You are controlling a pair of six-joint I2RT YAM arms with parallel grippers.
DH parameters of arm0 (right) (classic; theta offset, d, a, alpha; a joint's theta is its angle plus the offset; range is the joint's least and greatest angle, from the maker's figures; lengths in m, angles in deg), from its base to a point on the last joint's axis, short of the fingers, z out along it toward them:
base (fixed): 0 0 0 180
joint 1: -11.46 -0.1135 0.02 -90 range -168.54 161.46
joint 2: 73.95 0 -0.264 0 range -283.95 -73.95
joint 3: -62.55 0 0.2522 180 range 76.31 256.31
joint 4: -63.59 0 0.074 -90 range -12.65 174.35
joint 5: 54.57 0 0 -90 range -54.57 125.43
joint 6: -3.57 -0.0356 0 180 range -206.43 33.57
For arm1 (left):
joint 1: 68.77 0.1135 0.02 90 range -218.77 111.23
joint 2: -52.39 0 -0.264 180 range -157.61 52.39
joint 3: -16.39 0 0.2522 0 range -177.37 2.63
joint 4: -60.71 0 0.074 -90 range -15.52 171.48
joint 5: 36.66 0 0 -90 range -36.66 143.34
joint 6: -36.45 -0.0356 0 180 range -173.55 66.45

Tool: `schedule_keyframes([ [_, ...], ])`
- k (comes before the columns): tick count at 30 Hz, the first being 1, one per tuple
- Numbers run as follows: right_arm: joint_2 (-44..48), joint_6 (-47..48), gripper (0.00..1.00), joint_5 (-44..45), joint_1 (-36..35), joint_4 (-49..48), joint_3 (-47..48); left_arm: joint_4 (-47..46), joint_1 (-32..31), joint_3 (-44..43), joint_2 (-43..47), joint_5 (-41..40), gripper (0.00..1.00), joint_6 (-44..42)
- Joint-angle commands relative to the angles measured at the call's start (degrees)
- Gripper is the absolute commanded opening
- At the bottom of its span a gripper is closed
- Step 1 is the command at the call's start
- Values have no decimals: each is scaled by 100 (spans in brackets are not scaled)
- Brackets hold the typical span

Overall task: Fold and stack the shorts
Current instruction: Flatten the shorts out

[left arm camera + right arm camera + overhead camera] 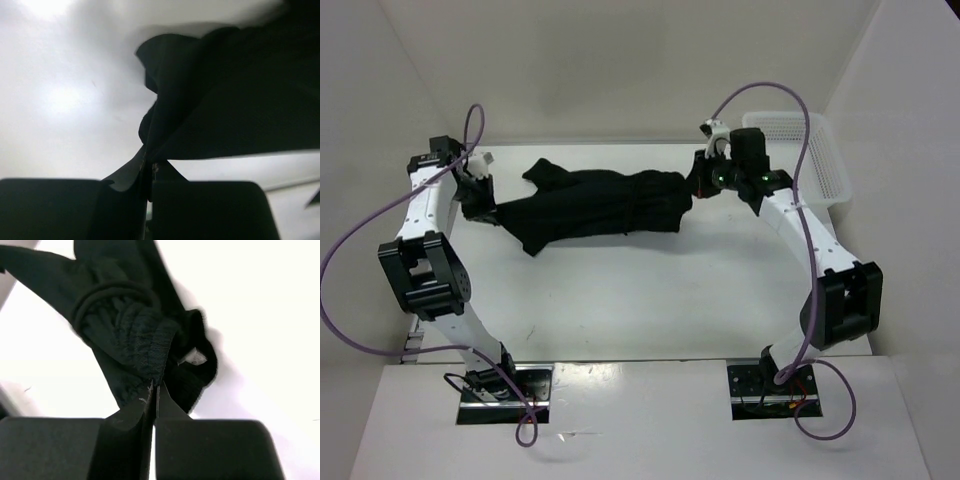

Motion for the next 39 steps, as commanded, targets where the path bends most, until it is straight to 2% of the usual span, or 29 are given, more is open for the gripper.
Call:
schedule_keyframes([
  [1, -255, -665, 0, -283, 0, 589, -952, 930, -107, 646, -43, -206, 4, -23],
  [3, -255, -955, 0, -458, 0, 528, -1469, 878, -107, 1112, -43, -206, 11, -23],
  [5, -202, -1105, 0, -564, 0, 396, -1831, 825, -107, 1393, -183, -206, 15, -23],
  [10, -202, -1220, 8, -389, 0, 501, -2157, 528, -107, 1544, -183, -206, 19, -23],
  [12, -202, -1220, 6, -336, 0, 310, -2210, 386, -107, 1544, -236, 4, 18, -23],
  [14, -254, -1360, 0, -336, 0, 98, -2141, 324, -107, 1204, -402, 224, 12, -23],
  [17, -500, -1361, 0, -388, 0, -236, -1607, 193, -159, 711, -675, 812, 7, -23],
  [20, -869, -1299, 0, -205, 0, -290, -949, 192, -159, -299, -1008, 1507, 5, -23],
  [22, -1211, -1238, 0, 24, 0, -430, -674, 131, -246, -1026, -1421, 1613, 10, -23],
  [24, -1510, -1176, 0, 77, 61, -430, -270, 131, -396, -1425, -1957, 1343, 21, -23],
  [27, -2195, -1228, 0, 77, 183, -378, 337, -26, -607, -1629, -2406, 1200, 35, -23],
  [29, -2609, -1430, 0, -45, 246, -325, 705, -203, -607, -1629, -2512, 1200, 40, -23],
  [30, -2723, -1492, 3, -98, 298, -325, 811, -360, -607, -1507, -2512, 1200, 45, -23],
  [33, -2962, -1493, 23, -212, 298, -159, 1172, -423, -607, -1182, -2241, 1148, 48, -23],
  [34, -2962, -1493, 30, -213, 298, -158, 1173, -501, -607, -815, -2092, 1148, 49, -23],
  [35, -2962, -1493, 45, -213, 298, -97, 1173, -633, -538, -602, -1786, 948, 51, -23],
  [38, -2743, -1362, 58, -56, 298, -96, 901, -748, -484, 144, -1293, 666, 53, -23],
  [39, -2742, -1361, 58, -55, 298, -149, 831, -696, -484, 277, -1221, 664, 53, -23],
])
